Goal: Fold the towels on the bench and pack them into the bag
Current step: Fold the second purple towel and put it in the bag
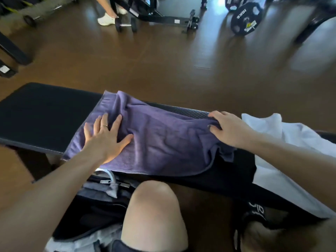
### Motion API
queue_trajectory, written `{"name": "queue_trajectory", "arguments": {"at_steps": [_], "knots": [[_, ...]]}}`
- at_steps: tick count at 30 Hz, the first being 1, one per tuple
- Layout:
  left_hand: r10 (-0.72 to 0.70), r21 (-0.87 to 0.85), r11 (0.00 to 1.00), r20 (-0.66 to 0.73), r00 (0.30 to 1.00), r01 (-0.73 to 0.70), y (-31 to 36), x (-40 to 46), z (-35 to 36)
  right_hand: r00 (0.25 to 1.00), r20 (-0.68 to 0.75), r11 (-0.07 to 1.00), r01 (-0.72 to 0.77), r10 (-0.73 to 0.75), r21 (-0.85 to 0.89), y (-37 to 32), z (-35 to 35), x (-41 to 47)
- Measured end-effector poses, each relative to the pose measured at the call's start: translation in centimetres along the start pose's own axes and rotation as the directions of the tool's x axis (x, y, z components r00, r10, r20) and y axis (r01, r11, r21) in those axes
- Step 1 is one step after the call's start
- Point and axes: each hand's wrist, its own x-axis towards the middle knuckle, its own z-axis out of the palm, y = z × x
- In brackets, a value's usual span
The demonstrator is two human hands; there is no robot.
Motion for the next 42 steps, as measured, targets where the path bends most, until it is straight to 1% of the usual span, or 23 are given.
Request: {"name": "queue_trajectory", "arguments": {"at_steps": [2,4,6,8,10,11,13,15,16,17,20,21,24,28,30,31,32,34,35,36,38,40,42], "knots": [[0.122,-0.050,0.990,-0.157,0.980,-0.131,2.6,-0.9,-1.1,0.998,-0.037,0.996,-0.058,0.060,0.065,1.0,-0.1,-1.6],[0.272,-0.179,0.931,-0.242,0.931,-0.319,6.5,-2.4,-2.6,0.996,-0.018,0.989,-0.079,0.082,0.129,1.1,-0.4,-2.1],[0.417,-0.303,0.840,-0.171,0.893,-0.450,10.9,-4.7,-3.8,0.995,0.026,0.969,-0.096,0.092,0.229,0.4,-1.1,-2.0],[0.533,-0.312,0.798,-0.036,0.845,-0.516,15.1,-6.9,-4.6,0.996,0.015,0.940,-0.091,0.091,0.327,-0.2,-1.7,-1.8],[0.606,-0.308,0.757,0.002,0.795,-0.576,18.3,-7.9,-5.0,0.995,-0.011,0.908,-0.089,0.102,0.410,-0.8,-2.2,-1.7],[0.623,-0.330,0.745,0.030,0.782,-0.580,19.4,-7.9,-4.8,0.993,-0.001,0.859,-0.099,0.115,0.503,-1.1,-2.6,-1.8],[0.616,-0.352,0.749,0.057,0.785,-0.562,20.4,-7.5,-4.0,0.989,0.088,0.666,-0.145,0.118,0.732,-1.6,-3.8,-2.5],[0.559,-0.309,0.780,-0.043,0.828,-0.543,19.8,-7.5,-3.3,0.973,0.217,0.449,-0.227,0.075,0.864,-1.3,-5.2,-3.3],[0.539,-0.298,0.794,-0.059,0.841,-0.530,19.4,-7.7,-3.2,0.961,0.270,0.399,-0.271,0.060,0.876,-1.0,-5.7,-3.7],[0.532,-0.306,0.797,-0.052,0.845,-0.520,18.9,-7.8,-3.3,0.949,0.306,0.428,-0.309,0.077,0.849,-0.5,-5.7,-3.9],[0.511,-0.424,0.779,0.005,0.859,-0.461,18.0,-8.0,-3.9,0.917,0.356,0.778,-0.356,0.182,0.518,0.4,-4.8,-4.6],[0.498,-0.471,0.769,0.020,0.867,-0.431,17.7,-7.8,-4.1,0.900,0.405,0.813,-0.354,0.162,0.462,0.3,-4.5,-4.6],[0.499,-0.515,0.750,0.029,0.866,-0.415,17.0,-7.6,-4.4,0.857,0.510,0.800,-0.360,0.078,0.481,-0.5,-3.8,-4.7],[0.507,-0.534,0.744,0.059,0.860,-0.402,16.2,-7.5,-4.5,0.875,0.465,0.783,-0.379,0.131,0.493,-0.8,-4.0,-4.1],[0.529,-0.530,0.738,0.070,0.846,-0.418,16.1,-7.6,-4.5,0.932,0.301,0.780,-0.338,0.201,0.527,0.0,-4.7,-3.7],[0.550,-0.517,0.733,0.068,0.833,-0.442,16.1,-7.5,-4.6,0.964,0.116,0.809,-0.264,0.239,0.526,0.6,-5.3,-3.4],[0.574,-0.491,0.731,0.069,0.816,-0.473,16.2,-7.4,-4.7,0.960,-0.106,0.841,-0.171,0.261,0.514,1.0,-5.8,-3.1],[0.630,-0.428,0.725,0.093,0.771,-0.540,16.5,-7.5,-5.1,0.862,-0.447,0.860,0.026,0.239,0.510,1.5,-6.4,-3.0],[0.656,-0.400,0.718,0.117,0.745,-0.569,16.7,-7.5,-5.4,0.833,-0.505,0.842,0.093,0.226,0.531,1.7,-6.5,-2.9],[0.672,-0.377,0.716,0.146,0.726,-0.587,17.0,-7.5,-5.6,0.837,-0.501,0.828,0.111,0.221,0.550,1.8,-6.5,-2.8],[0.662,-0.381,0.729,0.180,0.728,-0.569,17.6,-7.3,-5.8,0.911,-0.344,0.858,-0.019,0.226,0.513,2.1,-5.8,-2.8],[0.632,-0.435,0.734,0.154,0.760,-0.522,17.9,-6.6,-5.5,0.961,-0.098,0.932,-0.220,0.257,0.288,2.9,-4.8,-3.0],[0.607,-0.456,0.722,0.058,0.792,-0.520,18.4,-5.8,-5.1,0.962,0.019,0.955,-0.274,0.274,0.112,3.4,-4.1,-3.3]]}}
